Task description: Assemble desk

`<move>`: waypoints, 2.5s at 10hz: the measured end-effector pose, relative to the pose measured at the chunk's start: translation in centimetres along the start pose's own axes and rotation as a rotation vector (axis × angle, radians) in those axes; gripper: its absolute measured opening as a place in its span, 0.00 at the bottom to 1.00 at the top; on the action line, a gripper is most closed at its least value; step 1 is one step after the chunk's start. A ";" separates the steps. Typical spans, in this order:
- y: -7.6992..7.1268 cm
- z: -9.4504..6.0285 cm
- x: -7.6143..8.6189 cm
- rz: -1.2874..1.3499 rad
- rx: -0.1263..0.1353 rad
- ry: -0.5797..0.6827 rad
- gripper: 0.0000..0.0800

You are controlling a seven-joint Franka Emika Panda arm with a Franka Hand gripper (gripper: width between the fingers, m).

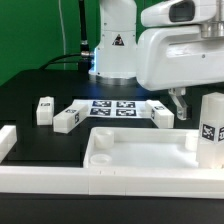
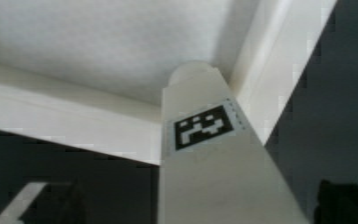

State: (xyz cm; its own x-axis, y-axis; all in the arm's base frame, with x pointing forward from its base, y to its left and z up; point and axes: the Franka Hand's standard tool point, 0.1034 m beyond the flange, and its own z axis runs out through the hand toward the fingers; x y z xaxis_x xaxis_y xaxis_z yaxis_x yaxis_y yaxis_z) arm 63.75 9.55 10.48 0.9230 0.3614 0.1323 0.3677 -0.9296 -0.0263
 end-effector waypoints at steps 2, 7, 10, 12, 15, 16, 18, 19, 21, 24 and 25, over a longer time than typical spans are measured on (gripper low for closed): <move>-0.2 0.0 0.1 -0.112 -0.008 -0.004 0.69; -0.3 0.0 0.1 -0.041 -0.007 -0.004 0.36; -0.4 0.0 0.1 0.125 -0.005 -0.002 0.36; -0.1 -0.1 -0.1 0.340 0.000 -0.001 0.36; 0.2 0.0 -0.4 0.558 -0.003 -0.004 0.36; 0.3 0.0 -0.5 0.609 -0.004 -0.004 0.36; 0.2 0.0 -0.5 0.768 -0.007 -0.004 0.37; 0.3 0.1 -0.6 0.835 -0.011 -0.001 0.37; 1.0 0.0 -0.9 0.930 -0.025 -0.005 0.37; 2.4 -0.1 -1.5 1.101 -0.041 -0.016 0.38; 2.8 -0.1 -1.7 1.134 -0.056 -0.013 0.38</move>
Offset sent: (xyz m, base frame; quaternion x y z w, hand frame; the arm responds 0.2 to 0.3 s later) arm 0.0000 0.0000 0.0000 0.0000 0.0000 0.0000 1.0000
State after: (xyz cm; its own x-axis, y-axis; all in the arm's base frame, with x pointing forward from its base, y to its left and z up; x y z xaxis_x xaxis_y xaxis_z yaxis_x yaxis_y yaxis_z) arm 63.17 6.36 10.31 0.7217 -0.6904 0.0499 -0.6862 -0.7230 -0.0796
